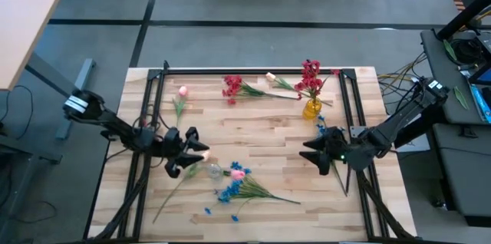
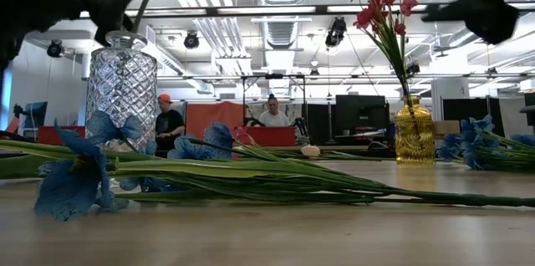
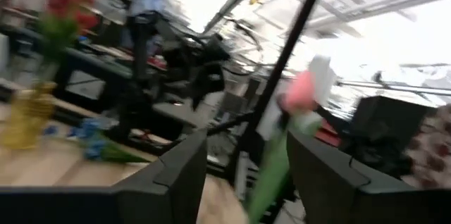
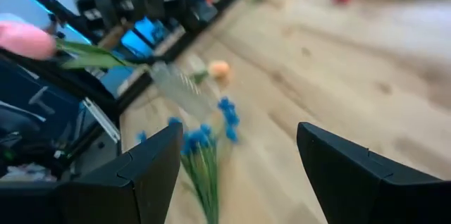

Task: Sort flowers into vase by color
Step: Put the top blue flowers into the yellow vase

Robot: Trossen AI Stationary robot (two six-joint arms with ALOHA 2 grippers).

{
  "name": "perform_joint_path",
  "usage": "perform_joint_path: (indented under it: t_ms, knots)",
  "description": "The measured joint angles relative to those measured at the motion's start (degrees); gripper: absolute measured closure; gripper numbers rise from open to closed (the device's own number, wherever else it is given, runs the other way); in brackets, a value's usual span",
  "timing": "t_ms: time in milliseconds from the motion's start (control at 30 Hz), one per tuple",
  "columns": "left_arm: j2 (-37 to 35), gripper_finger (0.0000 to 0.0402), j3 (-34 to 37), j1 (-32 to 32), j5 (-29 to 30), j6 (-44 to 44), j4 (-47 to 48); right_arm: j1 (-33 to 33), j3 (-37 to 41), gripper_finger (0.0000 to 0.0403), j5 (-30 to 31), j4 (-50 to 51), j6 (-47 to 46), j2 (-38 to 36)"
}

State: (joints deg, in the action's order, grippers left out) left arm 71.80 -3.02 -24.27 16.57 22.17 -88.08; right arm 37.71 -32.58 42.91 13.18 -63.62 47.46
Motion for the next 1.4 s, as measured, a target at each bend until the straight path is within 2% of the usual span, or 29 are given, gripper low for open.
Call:
perform_joint_path:
  t_ms: [100, 300, 533, 633, 800, 933, 1033, 1200, 1400]
  knots:
    - [-1.9, 0.0227, 1.0, 0.3, 3.9, -1.0, 3.2, 0.0, 0.0, 0.0137, -2.8, 6.7, -8.3, 0.0]
    - [-5.7, 0.0231, 0.0, 2.7, 4.5, 2.2, 17.5, 0.0, 0.0, 0.0149, -10.4, 17.5, -23.8, 0.0]
    - [-11.3, 0.0232, -1.8, 5.1, 4.5, 3.9, 32.2, -0.9, 0.0, 0.0160, -19.3, 19.1, -30.2, 0.4]
    - [-14.4, 0.0232, -1.8, 5.8, 4.5, 3.9, 35.7, -1.6, -1.1, 0.0165, -25.0, 24.4, -35.2, 2.7]
    - [-19.1, 0.0232, -1.8, 7.1, 4.5, 3.9, 40.4, -2.7, -6.8, 0.0167, -34.7, 39.1, -41.5, 10.8]
    - [-21.6, 0.0232, -1.8, 8.0, 4.5, 3.9, 43.3, -2.9, -13.4, 0.0167, -37.1, 49.9, -42.4, 18.4]
    - [-22.6, 0.0232, -1.8, 8.2, 4.5, 3.5, 43.7, -2.9, -15.4, 0.0168, -38.4, 55.2, -40.6, 23.6]
    - [-23.5, 0.0232, -1.8, 8.2, 4.5, 2.7, 43.8, -4.6, -14.0, 0.0168, -40.8, 52.7, -36.7, 27.6]
    - [-23.8, 0.0232, -1.8, 8.2, 4.5, 2.4, 44.1, -8.4, -10.3, 0.0168, -41.5, 51.4, -33.0, 27.5]
